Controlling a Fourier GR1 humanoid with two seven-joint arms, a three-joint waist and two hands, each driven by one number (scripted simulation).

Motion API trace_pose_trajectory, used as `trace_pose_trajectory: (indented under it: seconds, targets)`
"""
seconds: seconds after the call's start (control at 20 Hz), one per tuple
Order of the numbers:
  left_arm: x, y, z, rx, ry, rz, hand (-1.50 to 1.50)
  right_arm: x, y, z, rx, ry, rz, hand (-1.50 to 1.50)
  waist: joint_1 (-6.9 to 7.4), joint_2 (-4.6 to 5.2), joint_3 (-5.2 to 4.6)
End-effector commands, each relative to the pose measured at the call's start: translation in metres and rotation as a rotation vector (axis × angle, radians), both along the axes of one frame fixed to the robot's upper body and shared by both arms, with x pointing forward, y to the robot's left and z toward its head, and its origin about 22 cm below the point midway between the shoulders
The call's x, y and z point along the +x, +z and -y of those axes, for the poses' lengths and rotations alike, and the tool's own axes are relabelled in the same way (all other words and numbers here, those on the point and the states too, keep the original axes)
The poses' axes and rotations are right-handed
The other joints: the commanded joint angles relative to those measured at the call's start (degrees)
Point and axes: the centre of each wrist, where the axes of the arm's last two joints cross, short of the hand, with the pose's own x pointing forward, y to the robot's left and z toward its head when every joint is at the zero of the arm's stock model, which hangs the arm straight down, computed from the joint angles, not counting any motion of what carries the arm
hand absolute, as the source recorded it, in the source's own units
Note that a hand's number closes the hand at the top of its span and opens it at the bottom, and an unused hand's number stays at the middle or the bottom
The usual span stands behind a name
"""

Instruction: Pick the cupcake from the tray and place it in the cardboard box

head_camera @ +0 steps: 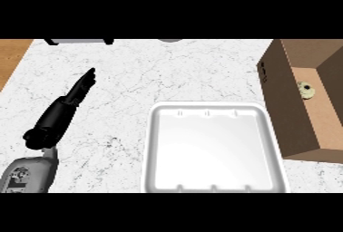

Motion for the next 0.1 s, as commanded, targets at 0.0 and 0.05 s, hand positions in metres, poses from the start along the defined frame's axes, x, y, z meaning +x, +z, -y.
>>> trace_pose_trajectory:
  seconds: [0.0, 0.05]
  targets:
    - [-0.007, -0.001, -0.007, 0.002, 0.007, 0.010, 0.00, -0.038, -0.030, 0.022, 0.025, -0.122, 0.118, -1.50, 0.19, -0.02, -0.08]
    - [0.008, 0.002, 0.004, 0.000, -0.006, 0.018, 0.00, -0.044, -0.039, 0.037, 0.002, -0.136, 0.137, -1.50, 0.28, 0.36, -0.04]
